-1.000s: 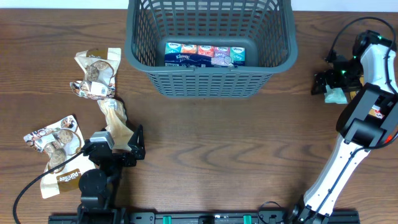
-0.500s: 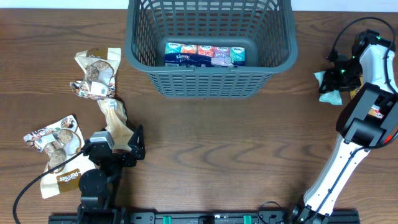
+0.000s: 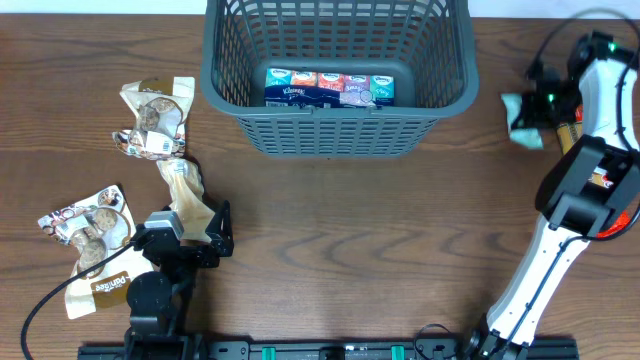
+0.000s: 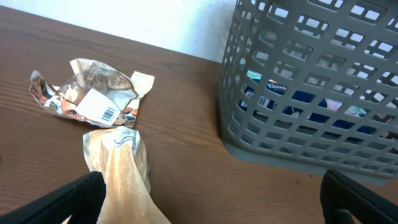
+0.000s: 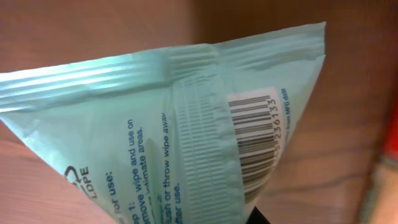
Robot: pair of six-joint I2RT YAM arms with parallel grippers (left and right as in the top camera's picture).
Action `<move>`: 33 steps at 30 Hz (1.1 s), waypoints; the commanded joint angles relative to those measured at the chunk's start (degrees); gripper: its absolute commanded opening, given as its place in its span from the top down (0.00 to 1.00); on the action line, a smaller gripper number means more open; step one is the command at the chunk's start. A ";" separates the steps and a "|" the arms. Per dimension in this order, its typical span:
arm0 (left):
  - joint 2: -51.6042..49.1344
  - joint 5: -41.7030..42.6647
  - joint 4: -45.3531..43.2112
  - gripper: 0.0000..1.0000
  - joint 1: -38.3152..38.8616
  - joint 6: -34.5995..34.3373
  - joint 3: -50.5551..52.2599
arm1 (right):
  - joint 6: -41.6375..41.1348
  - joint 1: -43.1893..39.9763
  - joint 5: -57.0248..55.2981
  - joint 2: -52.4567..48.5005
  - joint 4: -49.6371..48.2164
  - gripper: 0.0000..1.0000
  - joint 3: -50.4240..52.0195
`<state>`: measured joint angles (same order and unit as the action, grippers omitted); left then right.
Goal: Pack container
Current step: 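Carry the green pouch with the right gripper into the basket and release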
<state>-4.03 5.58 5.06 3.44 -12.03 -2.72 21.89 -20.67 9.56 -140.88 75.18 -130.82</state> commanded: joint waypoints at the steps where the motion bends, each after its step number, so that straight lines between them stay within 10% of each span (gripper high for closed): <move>1: 0.00 -0.22 1.68 0.01 0.13 -0.33 0.61 | -1.53 3.17 2.67 8.87 0.26 0.99 -9.14; 10: 0.00 -0.20 1.70 0.01 0.13 -0.35 0.61 | -2.69 12.74 2.69 22.73 -7.76 0.99 -22.99; 16: 0.00 -0.20 1.70 0.01 0.13 -0.33 0.61 | 15.56 22.12 10.45 25.90 -7.13 0.99 -22.95; 21: 0.00 -0.20 1.68 0.02 0.13 -0.33 0.61 | 33.57 30.38 17.00 23.26 0.70 0.99 -21.00; 33: 0.00 -0.17 1.70 0.01 0.13 -0.33 0.61 | 43.78 38.99 6.36 6.71 3.15 0.96 -18.25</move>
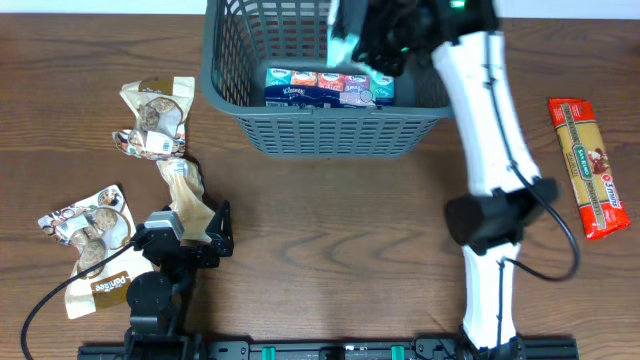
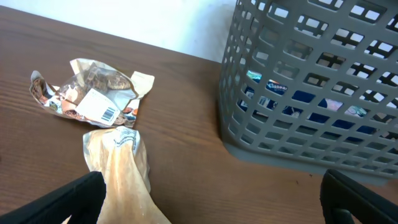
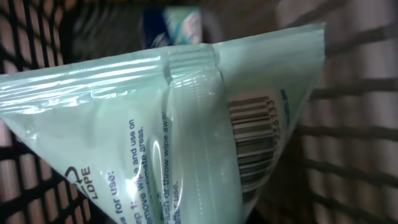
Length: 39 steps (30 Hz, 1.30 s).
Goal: Pack container
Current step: 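Carry the green pouch with the right gripper into the basket and release, then move the right gripper down to the spaghetti package and grasp it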
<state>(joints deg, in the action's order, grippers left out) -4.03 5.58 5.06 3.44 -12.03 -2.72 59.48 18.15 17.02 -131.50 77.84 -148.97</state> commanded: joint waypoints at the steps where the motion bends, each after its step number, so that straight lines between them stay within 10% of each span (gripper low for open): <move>1: 0.00 -0.20 1.70 0.01 0.13 -0.33 0.61 | 6.16 0.26 -0.52 -4.09 0.87 0.93 -0.11; 6: 0.00 -0.20 1.70 0.01 0.13 -0.35 0.61 | 6.10 0.31 -0.09 -9.11 4.07 0.88 -0.11; 12: 0.00 -0.20 1.70 0.01 0.13 -0.35 0.61 | 3.41 0.26 -0.70 -9.22 4.42 0.17 -0.31; 15: 0.00 -0.17 1.70 0.01 0.13 -0.33 0.61 | 2.62 0.11 -0.74 -6.99 4.70 0.01 -1.57; 24: 0.00 -0.20 1.70 0.01 0.13 -0.33 0.61 | -3.30 -7.91 -2.32 8.85 -0.96 0.01 -4.15; 39: 0.00 -0.17 1.70 0.01 0.13 -0.33 0.61 | -26.86 -46.21 -10.62 12.83 10.45 0.01 -3.89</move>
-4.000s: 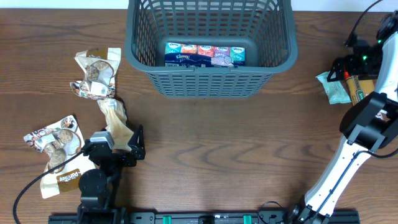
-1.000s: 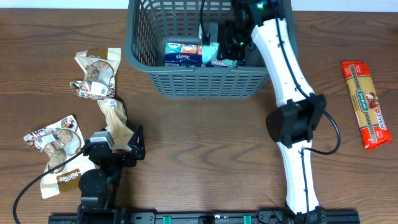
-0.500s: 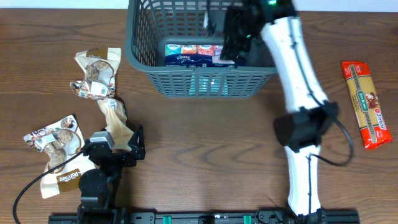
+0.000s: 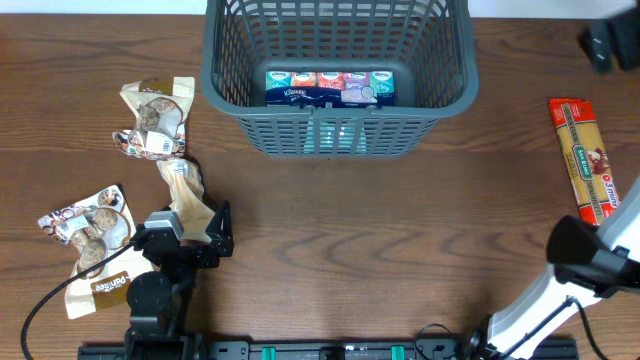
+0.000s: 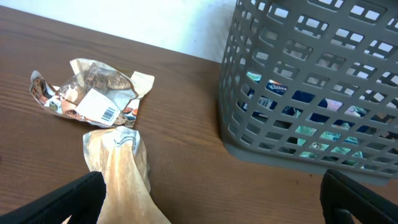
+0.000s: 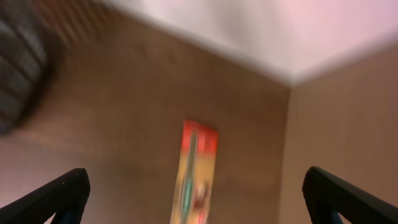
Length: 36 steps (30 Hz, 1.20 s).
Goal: Pack container
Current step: 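Move the right gripper down to the spaghetti package and grasp it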
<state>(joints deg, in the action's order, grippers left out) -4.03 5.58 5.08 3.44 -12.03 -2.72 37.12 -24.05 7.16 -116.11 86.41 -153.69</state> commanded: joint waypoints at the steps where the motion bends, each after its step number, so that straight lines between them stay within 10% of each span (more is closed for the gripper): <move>1: 0.00 -0.20 1.68 0.01 0.13 -0.35 0.61 | -4.48 -5.40 -0.96 -3.26 2.75 0.01 1.01; 36: 0.00 -0.24 1.70 0.01 0.13 -0.33 0.61 | -1.11 -12.35 -10.27 -25.57 -11.47 0.01 24.48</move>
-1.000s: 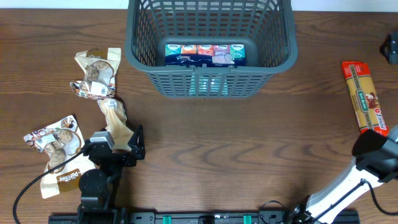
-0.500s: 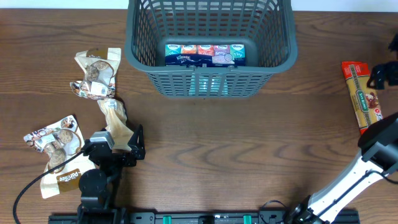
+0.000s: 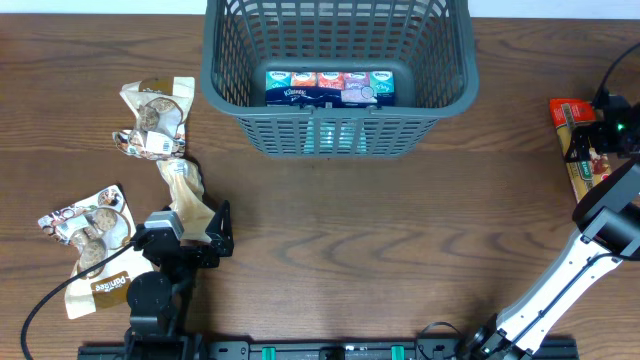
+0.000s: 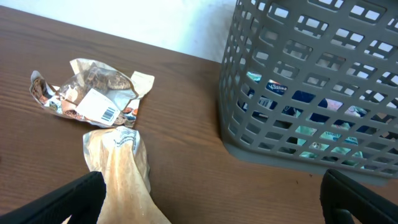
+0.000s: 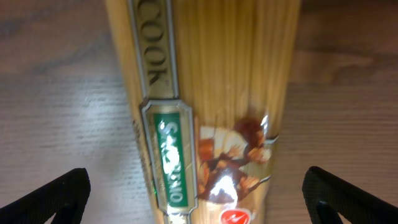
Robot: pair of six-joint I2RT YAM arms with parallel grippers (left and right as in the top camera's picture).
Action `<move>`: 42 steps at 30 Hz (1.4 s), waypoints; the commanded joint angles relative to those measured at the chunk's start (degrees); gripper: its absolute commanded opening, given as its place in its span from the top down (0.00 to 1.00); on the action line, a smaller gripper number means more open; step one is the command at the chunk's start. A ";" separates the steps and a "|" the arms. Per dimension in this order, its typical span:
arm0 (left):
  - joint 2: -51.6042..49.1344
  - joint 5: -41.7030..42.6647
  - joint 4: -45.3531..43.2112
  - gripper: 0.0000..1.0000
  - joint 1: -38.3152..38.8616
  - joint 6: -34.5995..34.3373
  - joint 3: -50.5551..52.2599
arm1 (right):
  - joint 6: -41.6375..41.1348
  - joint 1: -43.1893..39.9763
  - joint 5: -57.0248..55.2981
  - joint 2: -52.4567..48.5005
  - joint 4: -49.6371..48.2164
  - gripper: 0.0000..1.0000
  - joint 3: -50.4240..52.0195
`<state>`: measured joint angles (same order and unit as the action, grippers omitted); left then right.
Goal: Pack container
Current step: 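Move the right gripper down to the spaghetti package and grasp it, then lift the spaghetti package with the right gripper and lay it in the basket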
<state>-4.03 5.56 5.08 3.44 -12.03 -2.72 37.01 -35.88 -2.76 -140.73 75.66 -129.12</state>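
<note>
The grey basket stands at the back middle and holds a tissue multipack. A teal wipes pack shows through its front wall. A spaghetti pack lies at the right edge of the table. My right gripper hovers open right over it. In the right wrist view the spaghetti pack fills the frame between the two fingers of the right gripper. My left gripper rests open at the front left beside a tan bag.
Two crumpled cookie bags lie at the left, with the tan bag between them and the left arm. Another brown pouch lies at the front left. The basket wall rises to the right of the left gripper.
My right gripper was high at the far right corner, away from the spaghetti pack. It is now low over the pack's upper part, still open. The left arm has not moved.
My right gripper was shut on the teal wipes pack to the right of the basket. Then it held the pack over the basket. Then the pack lay inside and the gripper was open at the far right. Now it is open over the spaghetti pack.
</note>
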 commanded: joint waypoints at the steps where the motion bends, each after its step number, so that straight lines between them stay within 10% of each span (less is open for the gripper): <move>1: 0.00 -0.22 1.68 0.01 0.13 -0.35 0.61 | -1.01 -0.52 -0.07 -0.98 -1.07 0.01 -0.07; 19: 0.00 -0.20 1.66 0.01 0.13 -1.01 0.61 | -3.41 -0.42 1.81 -7.54 -2.78 0.01 1.40; 26: 0.00 -0.20 1.64 0.01 0.13 -1.64 0.61 | -4.96 -0.22 7.72 -7.48 -2.73 0.63 1.40; 42: 0.00 -0.20 1.66 0.01 0.13 -1.62 0.61 | -9.84 14.01 18.91 5.53 -2.80 0.94 -14.73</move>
<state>-4.03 5.56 5.08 3.44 -13.34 -2.72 28.51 -26.33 11.07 -145.40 73.32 -136.97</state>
